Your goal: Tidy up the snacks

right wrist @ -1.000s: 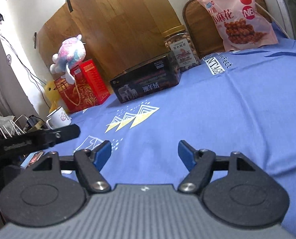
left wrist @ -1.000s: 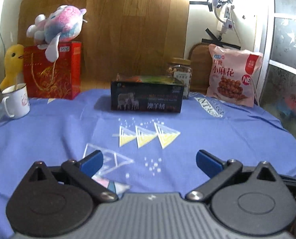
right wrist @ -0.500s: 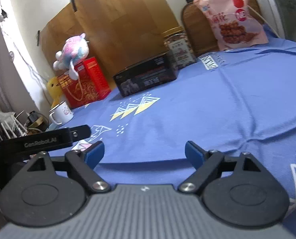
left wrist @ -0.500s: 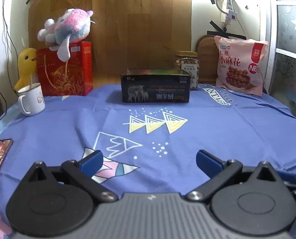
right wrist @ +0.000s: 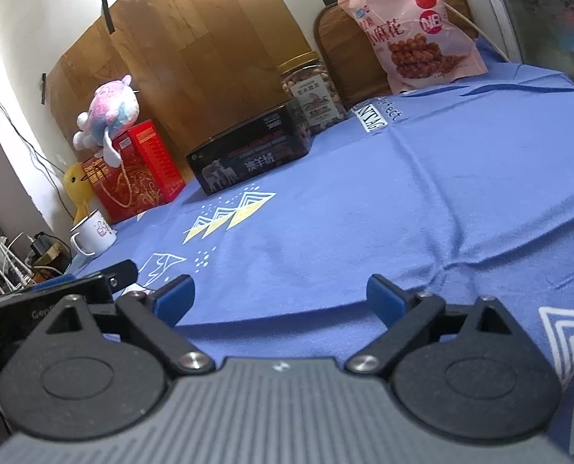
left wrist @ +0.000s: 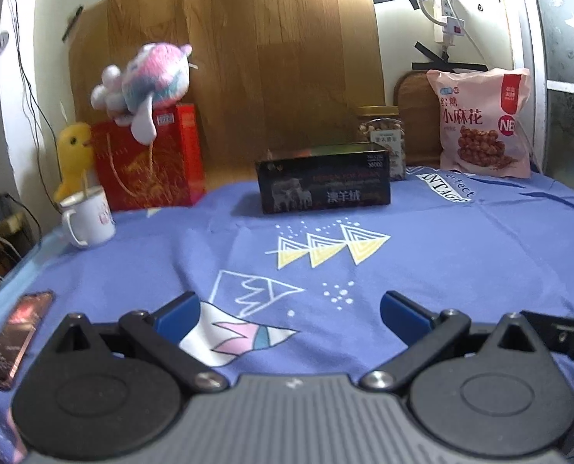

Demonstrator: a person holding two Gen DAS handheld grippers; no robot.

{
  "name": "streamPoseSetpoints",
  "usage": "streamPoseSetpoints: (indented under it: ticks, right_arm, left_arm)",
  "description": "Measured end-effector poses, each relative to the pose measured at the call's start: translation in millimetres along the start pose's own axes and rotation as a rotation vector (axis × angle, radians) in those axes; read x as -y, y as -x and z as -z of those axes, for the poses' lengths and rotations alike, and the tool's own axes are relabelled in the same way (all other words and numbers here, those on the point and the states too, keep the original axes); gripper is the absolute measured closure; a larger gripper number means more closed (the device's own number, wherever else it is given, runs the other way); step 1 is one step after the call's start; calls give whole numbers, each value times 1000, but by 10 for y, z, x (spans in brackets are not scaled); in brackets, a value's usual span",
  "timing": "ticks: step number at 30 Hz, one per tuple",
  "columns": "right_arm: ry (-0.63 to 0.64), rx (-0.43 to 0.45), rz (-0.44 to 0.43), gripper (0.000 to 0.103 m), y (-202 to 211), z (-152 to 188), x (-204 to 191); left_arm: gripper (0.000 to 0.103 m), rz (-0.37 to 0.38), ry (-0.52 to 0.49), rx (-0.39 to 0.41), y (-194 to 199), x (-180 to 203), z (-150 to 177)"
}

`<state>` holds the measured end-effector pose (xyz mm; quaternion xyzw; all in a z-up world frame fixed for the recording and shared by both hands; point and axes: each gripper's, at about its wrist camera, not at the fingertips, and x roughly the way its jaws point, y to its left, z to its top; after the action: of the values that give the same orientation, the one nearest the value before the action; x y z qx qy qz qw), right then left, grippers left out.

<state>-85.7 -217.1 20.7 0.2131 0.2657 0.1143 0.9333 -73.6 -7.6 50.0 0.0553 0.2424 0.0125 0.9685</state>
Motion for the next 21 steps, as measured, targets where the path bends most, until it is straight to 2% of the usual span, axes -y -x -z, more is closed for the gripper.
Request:
streamPoseSetpoints:
  ticks: [13, 21]
  right_arm:
    - [-1, 5, 3, 3, 13, 3, -8]
    - [25, 41, 8, 2, 63, -5, -43]
  left_arm:
    - [0, -34, -12, 12, 28, 34, 18]
    - [0, -44, -6, -1, -2, -15, 22]
